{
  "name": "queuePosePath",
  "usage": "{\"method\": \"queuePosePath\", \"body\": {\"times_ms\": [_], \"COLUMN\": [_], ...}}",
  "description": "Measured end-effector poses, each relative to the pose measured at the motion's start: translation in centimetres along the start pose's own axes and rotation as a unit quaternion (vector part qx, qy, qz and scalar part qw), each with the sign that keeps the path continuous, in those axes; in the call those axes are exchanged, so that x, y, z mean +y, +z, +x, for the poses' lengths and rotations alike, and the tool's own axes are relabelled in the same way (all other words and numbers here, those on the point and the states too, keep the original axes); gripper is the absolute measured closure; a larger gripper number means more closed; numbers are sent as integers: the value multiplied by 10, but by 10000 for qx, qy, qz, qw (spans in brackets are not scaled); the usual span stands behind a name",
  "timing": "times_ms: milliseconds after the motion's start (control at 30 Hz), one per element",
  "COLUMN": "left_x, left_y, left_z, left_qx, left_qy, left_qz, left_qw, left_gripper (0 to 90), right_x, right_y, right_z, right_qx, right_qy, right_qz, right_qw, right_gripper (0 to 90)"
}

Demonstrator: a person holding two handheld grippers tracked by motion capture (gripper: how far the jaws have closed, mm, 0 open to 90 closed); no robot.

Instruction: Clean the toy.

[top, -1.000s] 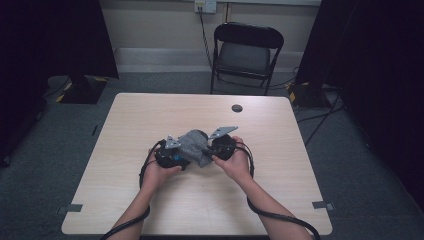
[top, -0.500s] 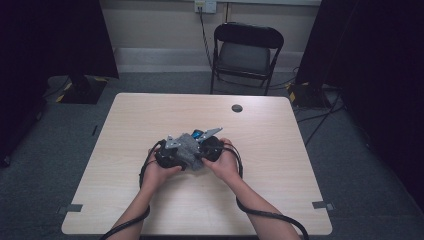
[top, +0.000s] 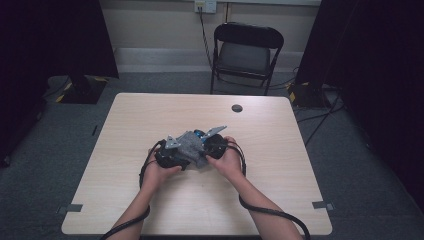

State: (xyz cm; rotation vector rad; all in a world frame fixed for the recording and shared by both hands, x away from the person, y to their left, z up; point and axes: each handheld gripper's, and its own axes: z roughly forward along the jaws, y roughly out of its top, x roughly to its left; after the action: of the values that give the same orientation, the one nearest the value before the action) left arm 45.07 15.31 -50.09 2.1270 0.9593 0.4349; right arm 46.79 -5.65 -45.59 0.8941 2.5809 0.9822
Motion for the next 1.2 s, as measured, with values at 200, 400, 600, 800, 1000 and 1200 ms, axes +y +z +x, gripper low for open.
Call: {"method": "queuePosePath", "body": {"times_ms": [200, 400, 600, 800, 1000, 1200], "left_x": [0, 0, 0, 0, 0, 0], "left_y": [0, 0, 0, 0, 0, 0], "left_z": [0, 0, 0, 0, 0, 0], "left_qx": [3, 2, 0, 0, -2, -3], "left_qy": [0, 0, -1, -1, -1, -5], "left_qz": [-1, -2, 0, -1, 0, -3], "left_qw": [10000, 10000, 10000, 10000, 10000, 10000], "left_gripper": [256, 256, 257, 257, 256, 256], "right_x": [-3, -3, -3, -2, 2, 7], "right_y": [-2, -3, -4, -8, -11, -5], "right_z": [-12, -17, -22, -30, -36, -42], "right_qx": [-124, -196, -270, -380, -554, -653], "right_qy": [149, 207, 271, 346, 410, 480], "right_qz": [-4, 1, 8, -19, -55, -17], "right_qw": [9998, 9996, 9993, 9987, 9976, 9967], "right_gripper": [777, 777, 777, 777, 777, 776]}}
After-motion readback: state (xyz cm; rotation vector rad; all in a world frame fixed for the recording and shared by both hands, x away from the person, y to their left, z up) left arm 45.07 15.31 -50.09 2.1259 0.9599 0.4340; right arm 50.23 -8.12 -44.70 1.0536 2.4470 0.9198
